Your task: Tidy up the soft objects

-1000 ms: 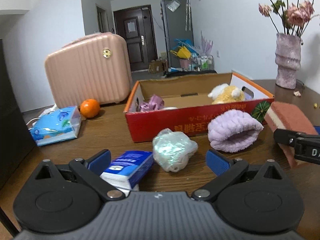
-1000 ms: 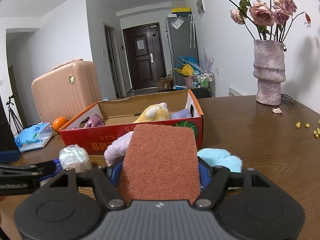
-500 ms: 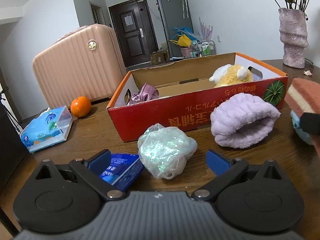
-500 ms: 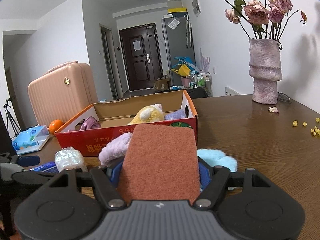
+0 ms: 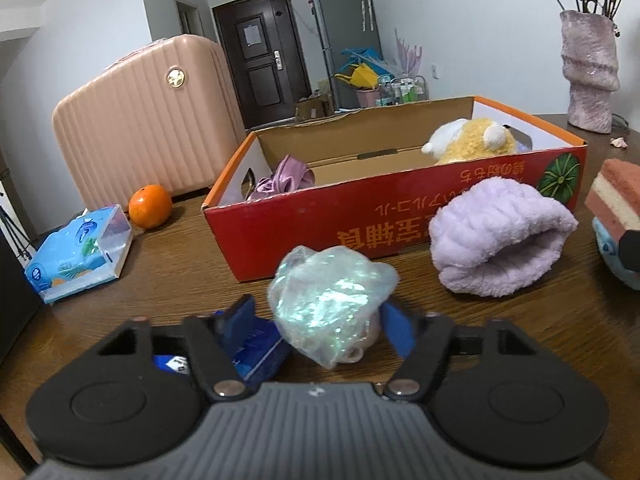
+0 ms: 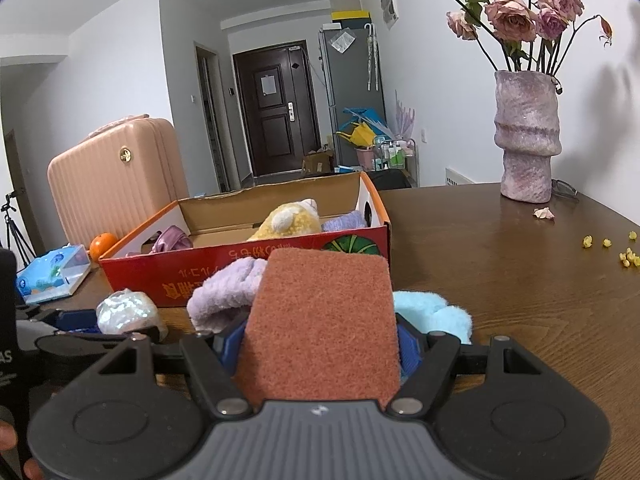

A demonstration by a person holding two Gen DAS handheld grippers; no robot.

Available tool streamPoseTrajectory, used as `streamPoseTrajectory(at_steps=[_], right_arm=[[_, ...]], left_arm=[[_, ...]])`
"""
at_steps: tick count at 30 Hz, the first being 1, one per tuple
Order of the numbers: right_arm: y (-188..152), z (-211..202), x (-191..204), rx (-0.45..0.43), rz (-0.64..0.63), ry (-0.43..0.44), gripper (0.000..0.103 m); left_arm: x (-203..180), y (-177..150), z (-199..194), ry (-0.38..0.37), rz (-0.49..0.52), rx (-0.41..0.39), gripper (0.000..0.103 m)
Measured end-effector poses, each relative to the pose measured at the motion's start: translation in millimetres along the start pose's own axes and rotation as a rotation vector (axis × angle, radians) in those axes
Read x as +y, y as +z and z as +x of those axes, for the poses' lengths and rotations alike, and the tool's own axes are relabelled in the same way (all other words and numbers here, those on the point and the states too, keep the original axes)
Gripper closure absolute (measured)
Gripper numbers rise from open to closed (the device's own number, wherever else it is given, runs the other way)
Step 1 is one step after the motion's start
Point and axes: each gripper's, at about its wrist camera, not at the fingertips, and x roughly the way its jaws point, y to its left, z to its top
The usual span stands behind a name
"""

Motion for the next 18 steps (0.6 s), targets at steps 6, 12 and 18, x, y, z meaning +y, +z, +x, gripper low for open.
streamPoseTrajectory(at_steps=[6,12,18], right_arm=[[-0.3,5.3,-3.4,0.011,0.008,-0.010,0.032],[-1.3,7.8,-5.1,0.018,0.012,-0.016,0.032],[-1.0,8.3,-5.5,0.018,0.012,-0.011,0.032]], left_arm=[[2.2,-0.1,-6.5,-0.016,-0.013,-0.025,0.056],[3.4,-0.3,-15.9,-0.011,-0.021,-0.056,0.058],[5.2,-1.9,-33.6,-0.028,-0.043,-0.102,0.058]])
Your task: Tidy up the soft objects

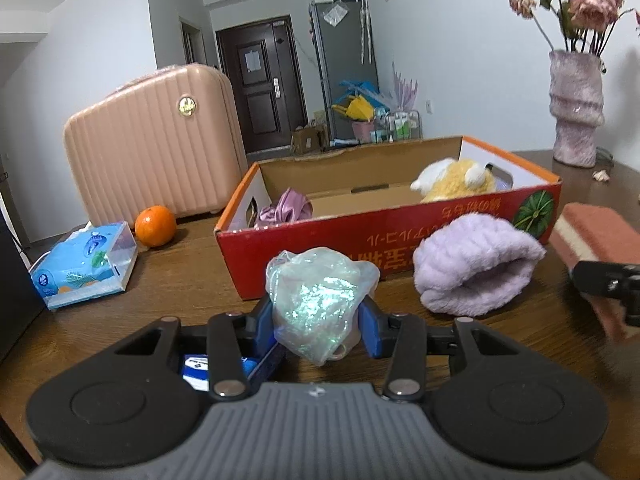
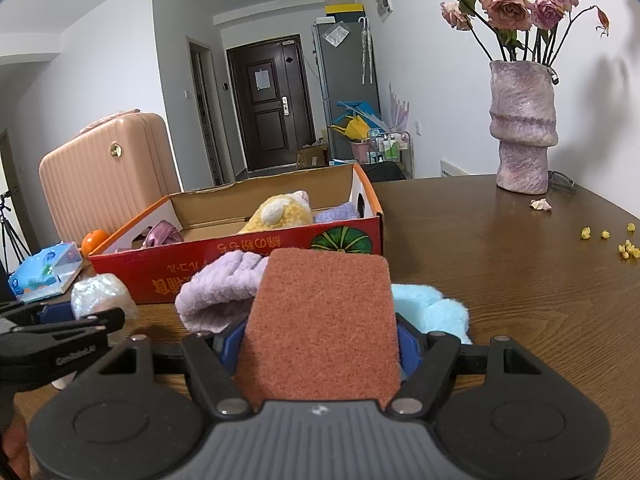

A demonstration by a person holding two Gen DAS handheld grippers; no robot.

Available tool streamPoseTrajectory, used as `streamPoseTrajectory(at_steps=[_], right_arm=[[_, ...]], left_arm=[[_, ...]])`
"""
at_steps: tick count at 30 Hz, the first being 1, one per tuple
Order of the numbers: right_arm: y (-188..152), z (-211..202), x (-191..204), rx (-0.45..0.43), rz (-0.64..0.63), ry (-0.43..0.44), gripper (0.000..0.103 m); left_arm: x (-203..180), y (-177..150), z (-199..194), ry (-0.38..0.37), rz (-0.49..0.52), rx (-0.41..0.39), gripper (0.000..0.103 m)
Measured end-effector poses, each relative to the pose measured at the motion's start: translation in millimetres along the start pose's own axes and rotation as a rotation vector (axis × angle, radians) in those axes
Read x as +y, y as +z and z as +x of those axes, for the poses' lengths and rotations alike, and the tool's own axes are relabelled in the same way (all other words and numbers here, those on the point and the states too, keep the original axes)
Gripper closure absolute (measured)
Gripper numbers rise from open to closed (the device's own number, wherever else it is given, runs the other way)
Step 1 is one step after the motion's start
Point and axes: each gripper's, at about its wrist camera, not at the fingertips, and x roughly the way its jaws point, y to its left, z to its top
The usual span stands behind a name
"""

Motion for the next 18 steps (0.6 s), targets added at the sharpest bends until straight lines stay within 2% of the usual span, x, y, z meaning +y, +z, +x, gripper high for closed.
streamPoseTrajectory(at_steps=[18], right_arm=[[-1.1,-4.6,2.6,-0.027,-0.006,0.014,0.032]], left_arm=[[-0.4,1.8,-50.8,-0.055,-0.035,-0.112,0.058]])
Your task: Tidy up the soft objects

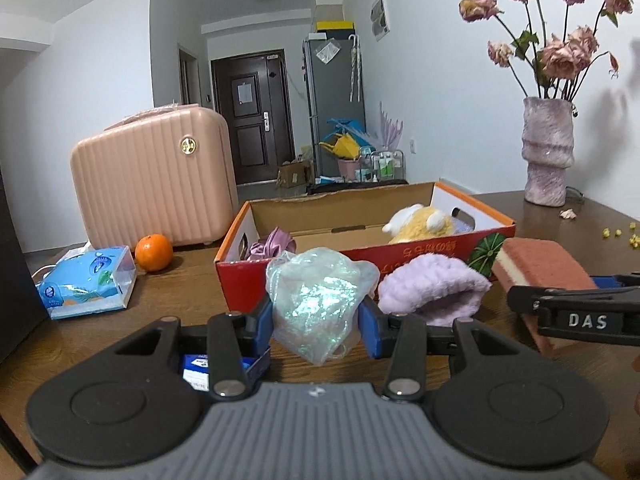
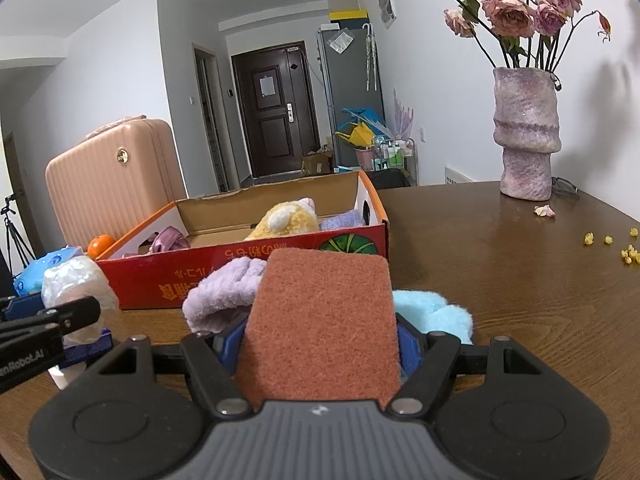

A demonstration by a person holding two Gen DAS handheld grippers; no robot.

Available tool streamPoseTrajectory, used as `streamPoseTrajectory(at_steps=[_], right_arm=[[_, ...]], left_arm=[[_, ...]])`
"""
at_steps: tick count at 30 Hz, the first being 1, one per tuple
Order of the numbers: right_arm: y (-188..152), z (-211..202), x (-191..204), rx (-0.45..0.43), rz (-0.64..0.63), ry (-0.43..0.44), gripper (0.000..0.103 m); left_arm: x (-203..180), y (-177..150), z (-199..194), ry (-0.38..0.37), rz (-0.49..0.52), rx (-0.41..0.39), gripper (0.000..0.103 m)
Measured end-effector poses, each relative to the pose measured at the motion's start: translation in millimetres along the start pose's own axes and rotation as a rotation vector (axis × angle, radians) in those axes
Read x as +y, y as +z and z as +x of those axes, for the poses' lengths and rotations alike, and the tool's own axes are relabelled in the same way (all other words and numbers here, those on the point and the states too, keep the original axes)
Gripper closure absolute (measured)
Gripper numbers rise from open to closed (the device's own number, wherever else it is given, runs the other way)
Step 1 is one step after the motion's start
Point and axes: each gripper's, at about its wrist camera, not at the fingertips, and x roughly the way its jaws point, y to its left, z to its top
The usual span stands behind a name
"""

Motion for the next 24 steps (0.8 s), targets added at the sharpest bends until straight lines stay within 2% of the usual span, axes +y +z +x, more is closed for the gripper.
streamPoseTrajectory(at_steps=[24], right_arm=[[9.6,-16.0,14.7,-0.124,-0.049,0.044,0.032]], left_arm=[[5.1,12.2,-9.7,-0.014,-0.052,-0.035,0.058]])
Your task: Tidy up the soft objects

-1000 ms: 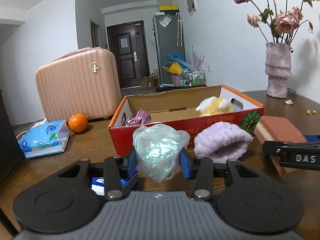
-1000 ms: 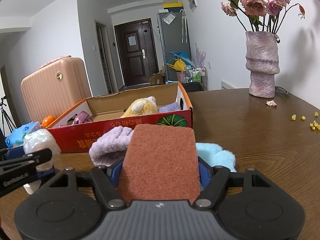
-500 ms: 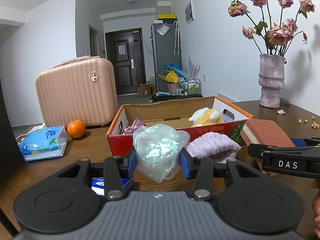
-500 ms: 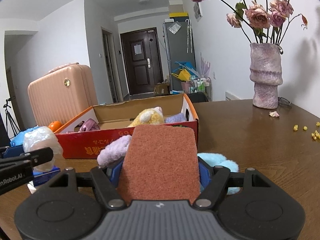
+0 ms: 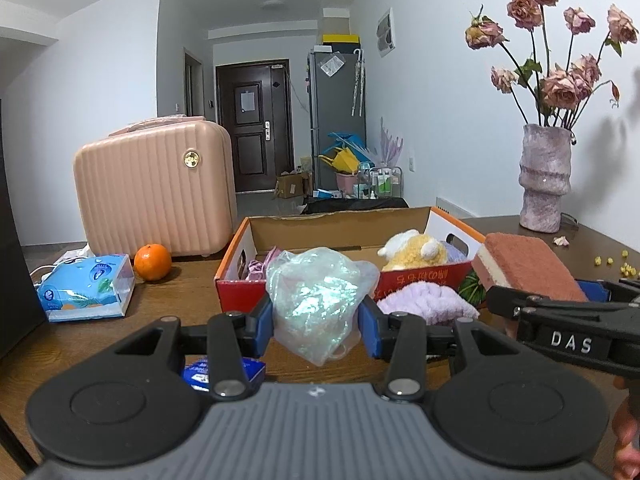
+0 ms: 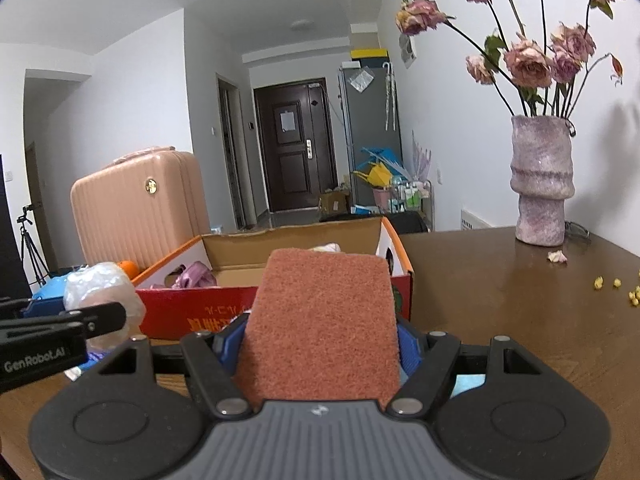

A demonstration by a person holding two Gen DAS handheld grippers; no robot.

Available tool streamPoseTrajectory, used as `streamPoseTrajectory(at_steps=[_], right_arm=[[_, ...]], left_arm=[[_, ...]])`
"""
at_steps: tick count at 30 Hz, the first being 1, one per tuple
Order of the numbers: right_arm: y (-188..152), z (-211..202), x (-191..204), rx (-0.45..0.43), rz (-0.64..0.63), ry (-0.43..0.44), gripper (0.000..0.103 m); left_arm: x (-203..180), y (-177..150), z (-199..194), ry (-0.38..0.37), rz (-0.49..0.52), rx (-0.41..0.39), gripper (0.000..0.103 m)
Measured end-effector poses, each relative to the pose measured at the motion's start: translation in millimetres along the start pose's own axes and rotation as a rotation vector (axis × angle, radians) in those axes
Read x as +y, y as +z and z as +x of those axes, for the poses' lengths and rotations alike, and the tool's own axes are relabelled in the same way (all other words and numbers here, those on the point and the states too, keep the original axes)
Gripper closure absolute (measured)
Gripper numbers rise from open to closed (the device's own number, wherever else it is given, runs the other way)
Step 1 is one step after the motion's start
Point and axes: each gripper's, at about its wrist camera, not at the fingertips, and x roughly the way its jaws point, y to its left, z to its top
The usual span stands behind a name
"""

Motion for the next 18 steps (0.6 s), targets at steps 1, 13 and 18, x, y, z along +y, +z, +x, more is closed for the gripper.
streamPoseTrajectory(at_steps=[1,13,18], right_arm=[[0.7,0.3,1.3,-0.004,-0.004,0.001,0.032],[17.0,15.5,13.3,-0.028,-0.040,-0.008,0.031],[28.0,26.5,15.9,-0.047,-0.053,-0.009,0.031]], left_arm=[[0.2,1.5,0.2,0.000,-0.003,-0.003,0.058],[3.7,24.0,21.0,0.035,-0.050,-0.025,0.058],[7.0,33.9,31.8,0.048,-0.075,-0.030,0.058]])
